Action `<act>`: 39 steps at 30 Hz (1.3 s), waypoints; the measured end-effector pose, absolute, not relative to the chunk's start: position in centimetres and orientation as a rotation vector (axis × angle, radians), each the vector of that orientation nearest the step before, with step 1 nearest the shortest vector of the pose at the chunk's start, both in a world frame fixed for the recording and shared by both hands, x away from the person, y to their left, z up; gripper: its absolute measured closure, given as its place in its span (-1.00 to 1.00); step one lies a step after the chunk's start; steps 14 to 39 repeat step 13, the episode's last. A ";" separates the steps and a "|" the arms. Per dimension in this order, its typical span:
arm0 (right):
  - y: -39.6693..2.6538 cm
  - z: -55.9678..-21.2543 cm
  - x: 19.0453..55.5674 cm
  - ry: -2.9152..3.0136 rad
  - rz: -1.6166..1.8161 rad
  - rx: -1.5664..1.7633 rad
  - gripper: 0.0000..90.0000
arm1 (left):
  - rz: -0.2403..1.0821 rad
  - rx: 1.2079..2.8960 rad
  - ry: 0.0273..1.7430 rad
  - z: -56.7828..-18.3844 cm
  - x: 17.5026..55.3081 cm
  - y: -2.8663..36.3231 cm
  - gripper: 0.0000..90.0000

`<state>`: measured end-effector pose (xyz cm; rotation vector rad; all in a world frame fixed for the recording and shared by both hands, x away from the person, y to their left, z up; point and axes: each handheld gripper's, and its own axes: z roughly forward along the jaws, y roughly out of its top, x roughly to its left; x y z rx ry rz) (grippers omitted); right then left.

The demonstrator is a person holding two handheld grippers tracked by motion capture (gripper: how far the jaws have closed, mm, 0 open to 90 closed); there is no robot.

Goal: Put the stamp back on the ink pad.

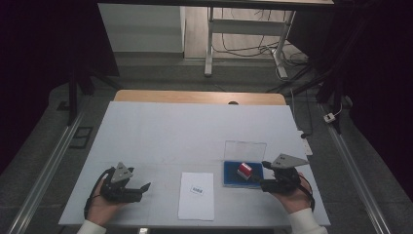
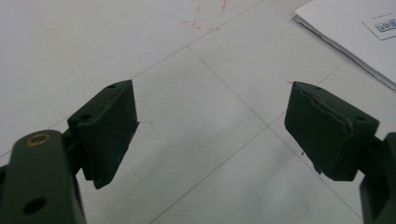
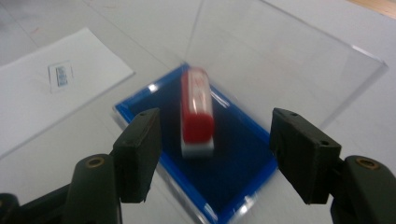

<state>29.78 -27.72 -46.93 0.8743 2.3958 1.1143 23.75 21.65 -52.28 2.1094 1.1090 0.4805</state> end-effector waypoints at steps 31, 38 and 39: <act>-30.1 -48.0 28.8 2.371 1.139 0.840 -0.21 | 0.471 2.100 1.111 -52.2 23.7 21.6 -0.62; -30.1 -48.0 28.8 2.371 1.139 0.840 -0.21 | 0.471 2.100 1.111 -52.2 23.7 21.6 -0.62; -30.1 -48.0 28.8 2.371 1.139 0.840 -0.21 | 0.471 2.100 1.111 -52.2 23.7 21.6 -0.62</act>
